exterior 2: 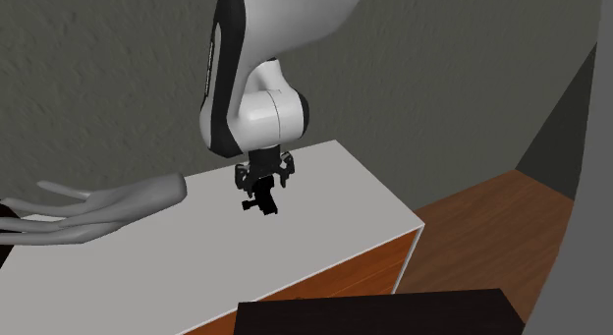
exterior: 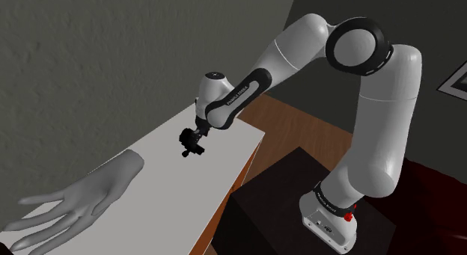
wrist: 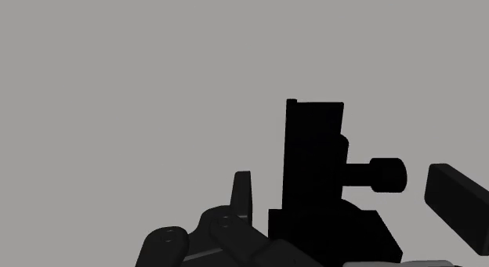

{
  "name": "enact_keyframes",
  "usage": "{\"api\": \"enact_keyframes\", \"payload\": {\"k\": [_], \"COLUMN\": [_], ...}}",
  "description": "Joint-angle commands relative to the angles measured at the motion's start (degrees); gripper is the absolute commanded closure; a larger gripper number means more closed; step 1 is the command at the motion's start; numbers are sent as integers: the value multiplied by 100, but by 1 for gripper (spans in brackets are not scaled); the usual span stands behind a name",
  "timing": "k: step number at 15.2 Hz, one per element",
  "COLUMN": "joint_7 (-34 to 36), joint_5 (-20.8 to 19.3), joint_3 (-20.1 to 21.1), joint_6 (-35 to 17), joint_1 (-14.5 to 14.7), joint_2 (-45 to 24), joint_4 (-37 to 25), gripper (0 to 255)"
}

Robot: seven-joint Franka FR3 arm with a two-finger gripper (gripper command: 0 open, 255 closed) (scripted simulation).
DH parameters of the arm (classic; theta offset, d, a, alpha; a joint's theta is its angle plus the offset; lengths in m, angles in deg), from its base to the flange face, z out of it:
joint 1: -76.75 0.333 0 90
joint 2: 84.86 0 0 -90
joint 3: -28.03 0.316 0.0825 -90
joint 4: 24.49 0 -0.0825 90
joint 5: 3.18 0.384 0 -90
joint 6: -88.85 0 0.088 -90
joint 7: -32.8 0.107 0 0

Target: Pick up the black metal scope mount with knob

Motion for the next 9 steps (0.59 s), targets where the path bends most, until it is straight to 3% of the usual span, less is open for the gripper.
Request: {"api": "enact_keyframes", "payload": {"k": [1, 9], "joint_7": [18, 80], "joint_5": [-47, -149], "joint_3": [-27, -143], "joint_6": [-101, -456], "joint_1": [48, 140], "joint_2": [-230, -712], "joint_4": [-139, -267], "gripper": [0, 0]}}
